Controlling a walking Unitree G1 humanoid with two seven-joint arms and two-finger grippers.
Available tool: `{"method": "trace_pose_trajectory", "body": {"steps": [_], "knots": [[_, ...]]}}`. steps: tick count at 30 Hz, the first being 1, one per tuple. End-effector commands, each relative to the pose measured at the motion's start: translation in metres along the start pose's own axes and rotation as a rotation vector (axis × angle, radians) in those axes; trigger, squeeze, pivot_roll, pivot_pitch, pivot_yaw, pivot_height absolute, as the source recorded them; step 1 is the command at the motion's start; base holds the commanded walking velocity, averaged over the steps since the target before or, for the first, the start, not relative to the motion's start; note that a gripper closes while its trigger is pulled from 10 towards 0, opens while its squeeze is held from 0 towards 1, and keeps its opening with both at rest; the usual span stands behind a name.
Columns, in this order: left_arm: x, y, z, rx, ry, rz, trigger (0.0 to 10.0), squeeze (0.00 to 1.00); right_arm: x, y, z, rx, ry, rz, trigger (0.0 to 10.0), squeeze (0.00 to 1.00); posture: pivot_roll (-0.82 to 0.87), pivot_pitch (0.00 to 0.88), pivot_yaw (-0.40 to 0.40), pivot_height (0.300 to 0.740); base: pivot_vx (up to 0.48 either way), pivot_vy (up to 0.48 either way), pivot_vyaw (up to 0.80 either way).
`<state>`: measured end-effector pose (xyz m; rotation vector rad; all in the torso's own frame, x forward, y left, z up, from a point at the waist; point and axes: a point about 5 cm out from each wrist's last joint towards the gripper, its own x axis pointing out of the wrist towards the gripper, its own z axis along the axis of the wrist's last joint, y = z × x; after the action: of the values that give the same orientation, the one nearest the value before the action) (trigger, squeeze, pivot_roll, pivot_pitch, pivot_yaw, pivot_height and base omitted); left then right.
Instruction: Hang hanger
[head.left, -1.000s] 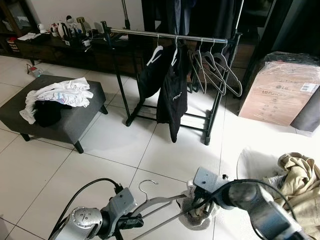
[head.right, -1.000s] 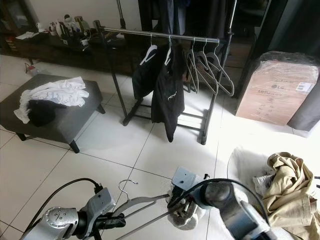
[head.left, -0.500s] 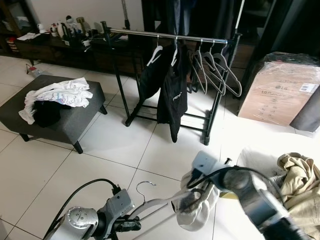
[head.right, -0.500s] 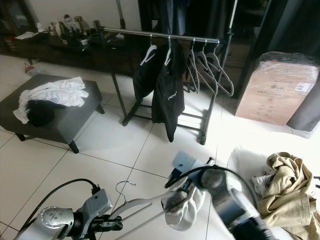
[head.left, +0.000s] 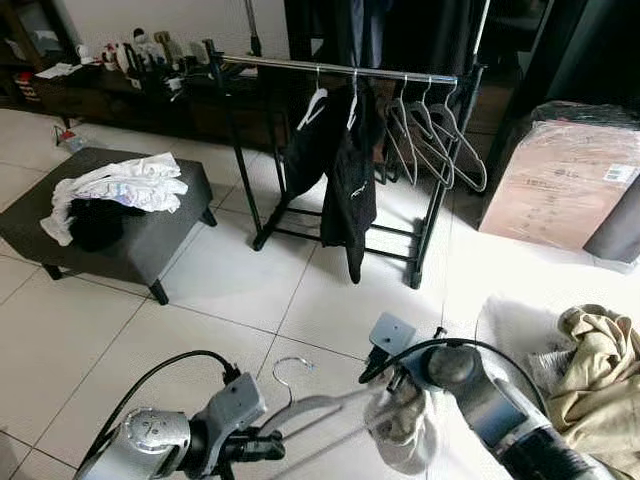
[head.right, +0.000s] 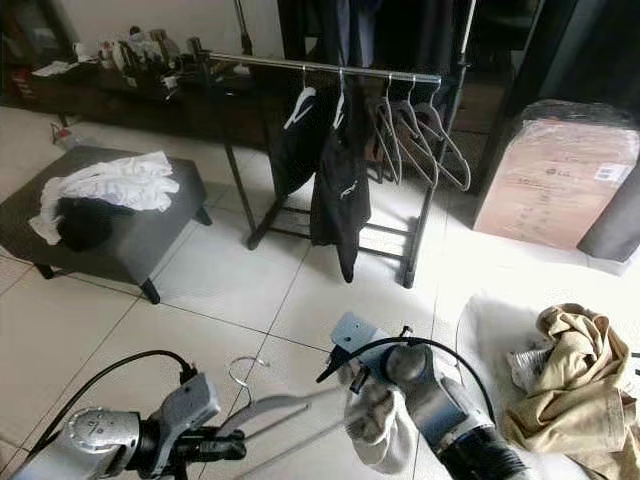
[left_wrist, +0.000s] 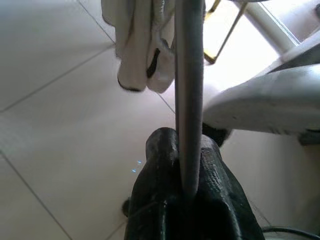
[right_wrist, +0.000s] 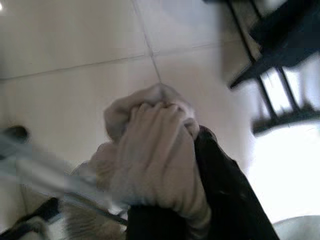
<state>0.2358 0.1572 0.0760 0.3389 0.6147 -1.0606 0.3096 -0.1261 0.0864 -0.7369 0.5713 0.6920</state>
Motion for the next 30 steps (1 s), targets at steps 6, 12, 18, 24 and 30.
{"method": "trace_pose_trajectory", "body": {"steps": [6,12,18,24,30], "knots": [[0.004,0.008,0.0,0.01,0.016,0.066,10.0,0.0,-0.015,-0.003,-0.01,-0.081,0.062,-0.009,10.0,0.0,-0.08,0.15,0.004,0.74,0.0,0.0,0.0],[0.002,0.006,-0.003,0.012,0.042,0.041,10.0,0.0,-0.008,-0.028,-0.022,0.045,0.129,-0.235,10.0,0.0,-0.07,0.149,0.009,0.74,0.0,0.0,0.0],[-0.002,0.001,-0.007,0.011,0.06,0.007,10.0,0.0,0.003,-0.026,-0.023,0.108,0.13,-0.257,10.0,0.0,-0.06,0.142,0.01,0.74,0.0,0.0,0.0],[-0.002,0.0,-0.008,0.009,0.062,0.012,10.0,0.0,0.008,-0.02,-0.017,0.116,0.11,-0.238,10.0,0.0,-0.06,0.137,0.01,0.74,0.0,0.0,0.0],[-0.001,-0.002,-0.009,-0.001,0.059,-0.01,10.0,0.0,0.007,-0.016,-0.01,0.112,0.055,-0.19,10.0,0.0,-0.06,0.134,0.01,0.74,0.0,0.0,0.0]]}}
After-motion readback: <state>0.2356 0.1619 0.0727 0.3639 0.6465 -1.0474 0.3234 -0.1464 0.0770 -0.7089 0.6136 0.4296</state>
